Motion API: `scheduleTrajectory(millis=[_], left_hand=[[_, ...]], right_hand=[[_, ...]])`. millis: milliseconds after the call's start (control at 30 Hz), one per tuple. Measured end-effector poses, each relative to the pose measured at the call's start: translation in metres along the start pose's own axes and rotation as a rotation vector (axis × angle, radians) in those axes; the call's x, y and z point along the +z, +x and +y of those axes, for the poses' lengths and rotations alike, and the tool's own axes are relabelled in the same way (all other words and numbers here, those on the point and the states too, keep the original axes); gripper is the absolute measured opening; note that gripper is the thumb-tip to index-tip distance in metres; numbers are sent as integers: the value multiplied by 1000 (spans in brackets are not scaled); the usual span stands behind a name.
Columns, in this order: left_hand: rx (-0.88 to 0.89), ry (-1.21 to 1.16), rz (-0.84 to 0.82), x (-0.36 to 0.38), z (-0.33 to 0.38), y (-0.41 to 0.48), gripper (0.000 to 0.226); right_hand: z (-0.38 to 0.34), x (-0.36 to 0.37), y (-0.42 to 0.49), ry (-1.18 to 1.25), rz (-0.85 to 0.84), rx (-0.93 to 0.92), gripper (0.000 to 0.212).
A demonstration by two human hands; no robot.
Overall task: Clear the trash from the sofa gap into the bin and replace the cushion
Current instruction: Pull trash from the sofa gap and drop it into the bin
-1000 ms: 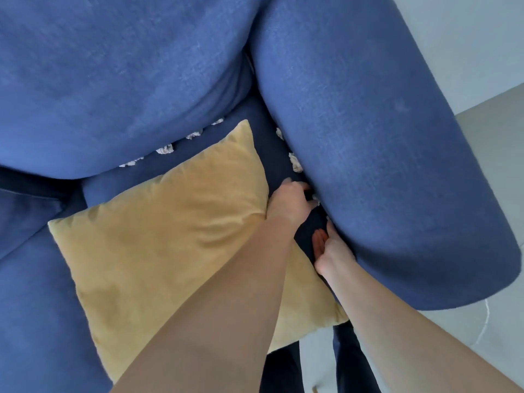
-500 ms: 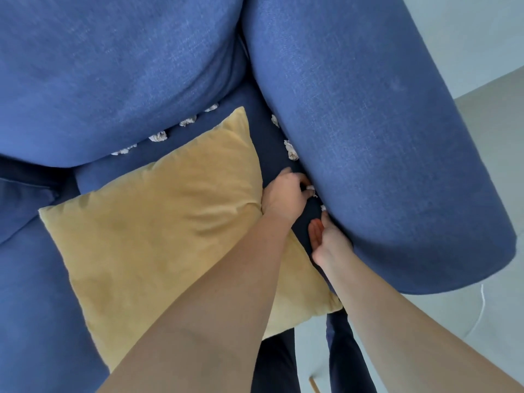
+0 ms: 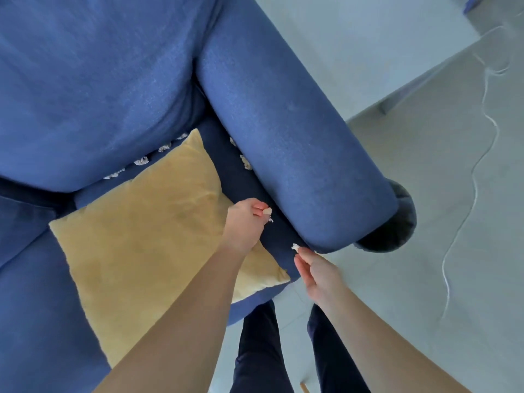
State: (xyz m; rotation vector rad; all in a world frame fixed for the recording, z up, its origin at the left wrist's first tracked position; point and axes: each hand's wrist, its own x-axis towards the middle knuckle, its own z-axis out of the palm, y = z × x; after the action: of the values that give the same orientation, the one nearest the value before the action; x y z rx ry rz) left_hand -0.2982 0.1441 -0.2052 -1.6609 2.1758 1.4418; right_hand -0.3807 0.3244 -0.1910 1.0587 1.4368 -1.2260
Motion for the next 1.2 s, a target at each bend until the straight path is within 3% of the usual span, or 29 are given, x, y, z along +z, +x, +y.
scheduleTrajectory(millis=[100,333,533,900,1200], left_hand=[[-60,-21,-46,25,11,-43,11],[-249,-129,-73,107,47,-117,6],[-375,-204,-142,190,85,-127,14],[-358,-149,-110,294,160,-62,16],[-377,-144,-186,319,160,-35,33]], right_hand=[[-14,-49,-9,-51,-31,-47,5],[-88,-144,-5,-16,71,-126,7],[-150,-193,24,16,165,-252,10],[-216,-206,84,-62,227,-230,25],[-243,-204,107,35,206,-240,49]])
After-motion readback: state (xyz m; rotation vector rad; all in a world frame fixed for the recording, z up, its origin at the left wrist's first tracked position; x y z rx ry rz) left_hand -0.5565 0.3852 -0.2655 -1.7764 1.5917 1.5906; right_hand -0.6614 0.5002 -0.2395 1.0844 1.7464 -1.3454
